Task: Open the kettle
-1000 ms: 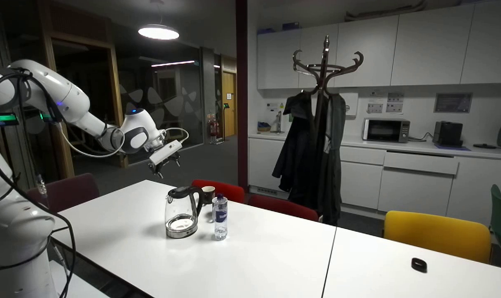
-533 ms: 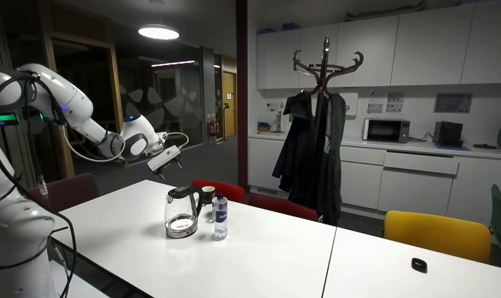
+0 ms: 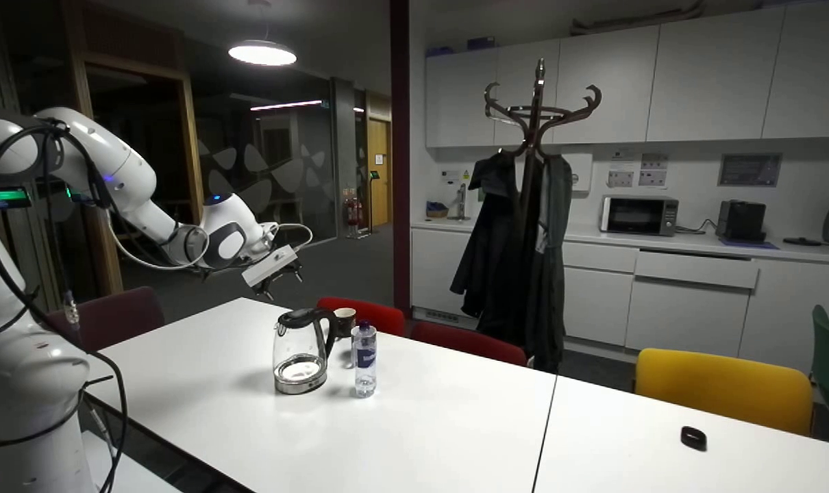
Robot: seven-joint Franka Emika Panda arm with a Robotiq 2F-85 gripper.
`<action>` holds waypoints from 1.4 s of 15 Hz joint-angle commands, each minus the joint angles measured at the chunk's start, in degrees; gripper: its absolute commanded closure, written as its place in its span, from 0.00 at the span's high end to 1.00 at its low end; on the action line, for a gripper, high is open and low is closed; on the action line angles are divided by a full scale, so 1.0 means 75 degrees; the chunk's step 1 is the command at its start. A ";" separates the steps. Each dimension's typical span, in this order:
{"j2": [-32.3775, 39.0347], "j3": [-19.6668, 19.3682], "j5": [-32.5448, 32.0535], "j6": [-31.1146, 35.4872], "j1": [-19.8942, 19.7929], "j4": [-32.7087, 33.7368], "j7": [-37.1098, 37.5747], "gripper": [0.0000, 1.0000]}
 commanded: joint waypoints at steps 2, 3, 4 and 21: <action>0.0024 -0.0020 -0.0055 0.0198 -0.0036 -0.0048 -0.0025 1.00; 0.0049 -0.0024 -0.0078 0.0194 -0.0061 -0.0049 -0.0030 1.00; 0.0092 -0.0037 -0.0101 0.0251 -0.0094 -0.0049 -0.0036 1.00; 0.0974 -0.0175 -0.0472 0.0899 -0.0226 0.0119 -0.0318 1.00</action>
